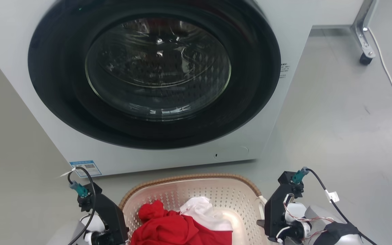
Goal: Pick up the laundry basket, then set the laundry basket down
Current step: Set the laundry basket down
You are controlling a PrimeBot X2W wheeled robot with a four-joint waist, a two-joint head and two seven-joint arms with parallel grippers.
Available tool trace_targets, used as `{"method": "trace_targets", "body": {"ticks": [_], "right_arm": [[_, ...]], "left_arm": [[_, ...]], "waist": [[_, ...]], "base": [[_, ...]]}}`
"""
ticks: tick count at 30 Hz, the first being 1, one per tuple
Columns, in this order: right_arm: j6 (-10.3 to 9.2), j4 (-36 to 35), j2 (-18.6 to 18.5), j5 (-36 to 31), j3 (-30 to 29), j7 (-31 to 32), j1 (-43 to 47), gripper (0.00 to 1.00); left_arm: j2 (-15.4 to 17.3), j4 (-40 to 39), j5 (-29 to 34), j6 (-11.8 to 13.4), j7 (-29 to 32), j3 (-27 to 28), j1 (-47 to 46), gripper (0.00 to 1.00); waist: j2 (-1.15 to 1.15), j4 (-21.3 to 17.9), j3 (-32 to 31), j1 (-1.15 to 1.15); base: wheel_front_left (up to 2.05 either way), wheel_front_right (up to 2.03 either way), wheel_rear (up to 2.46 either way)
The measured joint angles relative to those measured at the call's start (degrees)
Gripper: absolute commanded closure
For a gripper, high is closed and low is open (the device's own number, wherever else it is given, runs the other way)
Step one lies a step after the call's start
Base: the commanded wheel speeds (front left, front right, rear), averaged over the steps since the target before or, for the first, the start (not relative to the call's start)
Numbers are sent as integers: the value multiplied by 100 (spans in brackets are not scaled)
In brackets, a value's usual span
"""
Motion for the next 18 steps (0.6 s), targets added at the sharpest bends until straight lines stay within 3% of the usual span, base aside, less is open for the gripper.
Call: {"method": "trace_targets", "body": {"ticks": [18], "right_arm": [[-168,-236,-8,-77,160,-936,-331,100]], "left_arm": [[56,-157,334,66,-1096,-102,-331,100]], "waist": [[0,-24,1380,1]], "base": [[0,0,0]]}}
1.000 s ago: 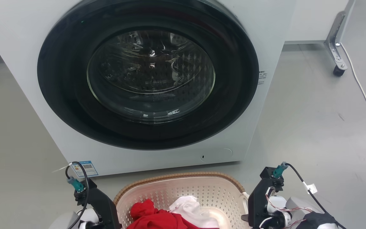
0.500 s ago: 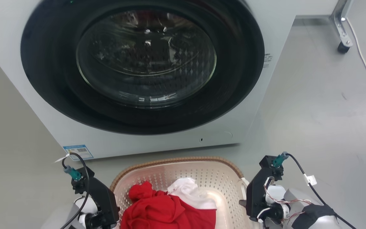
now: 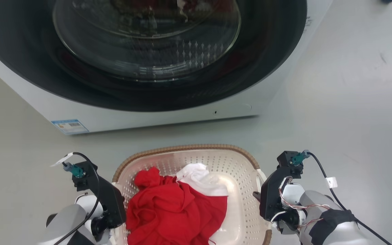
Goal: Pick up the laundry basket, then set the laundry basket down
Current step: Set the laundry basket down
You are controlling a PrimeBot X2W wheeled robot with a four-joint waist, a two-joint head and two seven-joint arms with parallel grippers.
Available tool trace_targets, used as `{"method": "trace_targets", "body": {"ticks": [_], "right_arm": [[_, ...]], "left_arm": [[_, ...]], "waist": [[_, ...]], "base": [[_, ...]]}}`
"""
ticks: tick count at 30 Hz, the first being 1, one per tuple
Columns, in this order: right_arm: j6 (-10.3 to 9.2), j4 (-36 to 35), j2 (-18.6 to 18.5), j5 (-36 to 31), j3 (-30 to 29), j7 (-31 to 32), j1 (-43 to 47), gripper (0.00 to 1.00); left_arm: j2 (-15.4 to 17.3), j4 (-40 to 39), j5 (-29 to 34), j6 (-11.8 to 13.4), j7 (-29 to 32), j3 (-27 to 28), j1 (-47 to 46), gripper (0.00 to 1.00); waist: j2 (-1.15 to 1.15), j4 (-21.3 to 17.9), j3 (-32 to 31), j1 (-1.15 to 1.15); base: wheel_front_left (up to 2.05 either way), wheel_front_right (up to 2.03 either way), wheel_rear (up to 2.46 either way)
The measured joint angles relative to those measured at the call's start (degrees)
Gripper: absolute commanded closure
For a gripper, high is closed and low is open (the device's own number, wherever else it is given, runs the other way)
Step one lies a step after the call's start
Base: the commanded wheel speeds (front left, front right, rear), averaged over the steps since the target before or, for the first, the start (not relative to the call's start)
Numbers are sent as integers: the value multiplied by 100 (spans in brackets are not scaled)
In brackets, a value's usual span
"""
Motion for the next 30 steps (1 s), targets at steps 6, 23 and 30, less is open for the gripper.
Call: {"method": "trace_targets", "body": {"ticks": [6,23,30], "right_arm": [[-81,-144,0,-89,124,-394,-148,100],[-500,-428,0,-285,320,-1545,-712,100],[-549,-454,-5,-368,382,-1898,-989,100]], "left_arm": [[60,-91,97,30,-461,-57,-101,100],[193,-338,405,81,-1629,-122,-634,100],[248,-399,458,82,-2006,-114,-835,100]], "waist": [[0,-3,504,0],[0,-20,1959,0],[0,-27,2466,0]], "base": [[0,0,0],[0,0,0],[0,0,0]]}}
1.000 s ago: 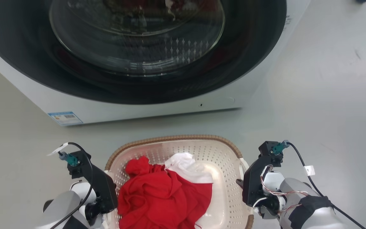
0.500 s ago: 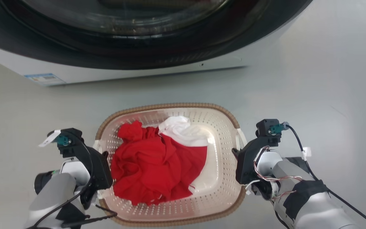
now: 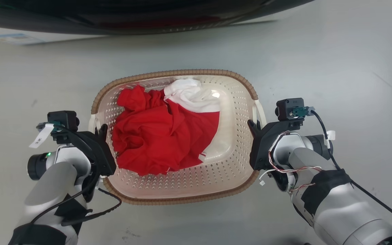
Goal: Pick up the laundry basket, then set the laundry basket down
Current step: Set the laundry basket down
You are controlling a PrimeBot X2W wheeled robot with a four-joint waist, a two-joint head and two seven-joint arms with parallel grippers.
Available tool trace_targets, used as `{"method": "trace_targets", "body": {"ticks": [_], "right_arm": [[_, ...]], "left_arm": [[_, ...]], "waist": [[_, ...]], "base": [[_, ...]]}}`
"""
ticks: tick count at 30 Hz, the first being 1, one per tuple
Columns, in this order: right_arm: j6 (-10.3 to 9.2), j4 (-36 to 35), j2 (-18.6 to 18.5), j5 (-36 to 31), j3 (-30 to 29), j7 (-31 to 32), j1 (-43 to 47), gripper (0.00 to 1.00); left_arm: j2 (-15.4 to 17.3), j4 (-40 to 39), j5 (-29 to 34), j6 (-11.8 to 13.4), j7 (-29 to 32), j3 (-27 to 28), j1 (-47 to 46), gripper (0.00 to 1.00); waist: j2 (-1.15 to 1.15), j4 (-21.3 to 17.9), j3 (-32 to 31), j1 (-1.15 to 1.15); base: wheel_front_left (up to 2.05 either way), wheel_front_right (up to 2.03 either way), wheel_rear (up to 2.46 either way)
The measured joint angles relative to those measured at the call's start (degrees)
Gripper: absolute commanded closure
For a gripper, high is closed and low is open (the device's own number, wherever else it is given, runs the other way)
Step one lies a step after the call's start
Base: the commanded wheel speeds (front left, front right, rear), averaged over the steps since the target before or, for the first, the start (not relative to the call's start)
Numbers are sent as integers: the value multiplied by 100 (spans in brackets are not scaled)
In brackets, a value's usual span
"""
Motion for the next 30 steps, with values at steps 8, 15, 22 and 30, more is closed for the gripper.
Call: {"method": "trace_targets", "body": {"ticks": [8,15,22,30], "right_arm": [[-25,141,9,-8,68,-360,-79,100],[-25,222,13,-4,129,-502,-176,100],[-22,257,11,62,201,-587,-181,100],[135,260,-36,158,287,-722,-204,0]], "left_arm": [[-32,52,58,-2,-350,-32,-83,100],[-66,162,153,-10,-480,-37,-173,100],[-94,283,155,-58,-483,-88,-235,100],[-99,369,146,-62,-438,-114,-251,0]], "waist": [[0,-8,453,0],[0,16,530,-1],[-1,35,515,-1],[-1,62,482,-1]], "base": [[0,0,0],[0,0,0],[0,0,0],[0,0,0]]}}
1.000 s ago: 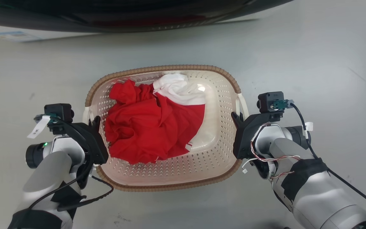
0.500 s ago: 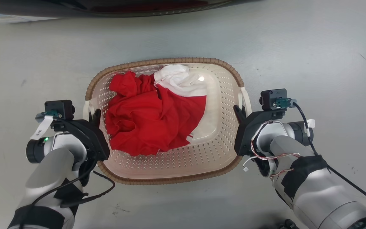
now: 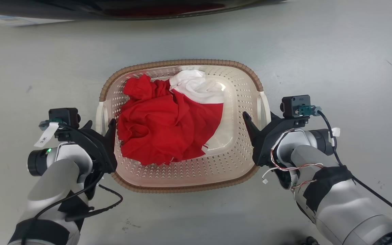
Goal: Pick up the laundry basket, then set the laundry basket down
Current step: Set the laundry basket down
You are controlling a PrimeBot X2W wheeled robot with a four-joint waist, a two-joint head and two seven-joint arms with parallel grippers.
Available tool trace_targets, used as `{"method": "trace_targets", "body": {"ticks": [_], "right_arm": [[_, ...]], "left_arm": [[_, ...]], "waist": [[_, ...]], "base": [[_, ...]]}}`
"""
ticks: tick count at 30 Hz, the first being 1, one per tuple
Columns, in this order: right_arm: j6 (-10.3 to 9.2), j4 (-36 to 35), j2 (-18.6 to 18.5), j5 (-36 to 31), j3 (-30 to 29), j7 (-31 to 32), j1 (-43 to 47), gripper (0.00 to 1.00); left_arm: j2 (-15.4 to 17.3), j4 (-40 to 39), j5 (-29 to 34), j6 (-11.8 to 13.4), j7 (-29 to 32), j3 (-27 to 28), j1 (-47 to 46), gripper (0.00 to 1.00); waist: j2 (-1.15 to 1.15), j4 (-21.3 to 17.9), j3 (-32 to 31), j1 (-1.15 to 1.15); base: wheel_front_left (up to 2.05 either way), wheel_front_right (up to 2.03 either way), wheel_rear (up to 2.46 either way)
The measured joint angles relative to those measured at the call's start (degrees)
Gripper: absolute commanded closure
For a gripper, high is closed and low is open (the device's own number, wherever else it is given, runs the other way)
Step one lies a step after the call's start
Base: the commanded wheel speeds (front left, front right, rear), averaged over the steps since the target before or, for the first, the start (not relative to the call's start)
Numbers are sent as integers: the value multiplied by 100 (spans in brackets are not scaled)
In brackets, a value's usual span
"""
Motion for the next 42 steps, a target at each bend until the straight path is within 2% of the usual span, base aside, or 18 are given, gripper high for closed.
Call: {"method": "trace_targets", "body": {"ticks": [17,28,42], "right_arm": [[145,315,3,88,268,-333,193,0],[170,343,8,94,407,-732,851,0],[193,379,-2,97,401,-1100,1373,0]], "left_arm": [[63,143,-46,-80,-258,-80,228,0],[185,107,12,-88,-757,-243,857,0],[189,-376,70,-88,-980,-385,1496,0]], "waist": [[0,51,-503,0],[0,-1,-1277,0],[-1,-21,-2285,-1]], "base": [[0,0,0],[0,0,0],[0,0,0]]}}
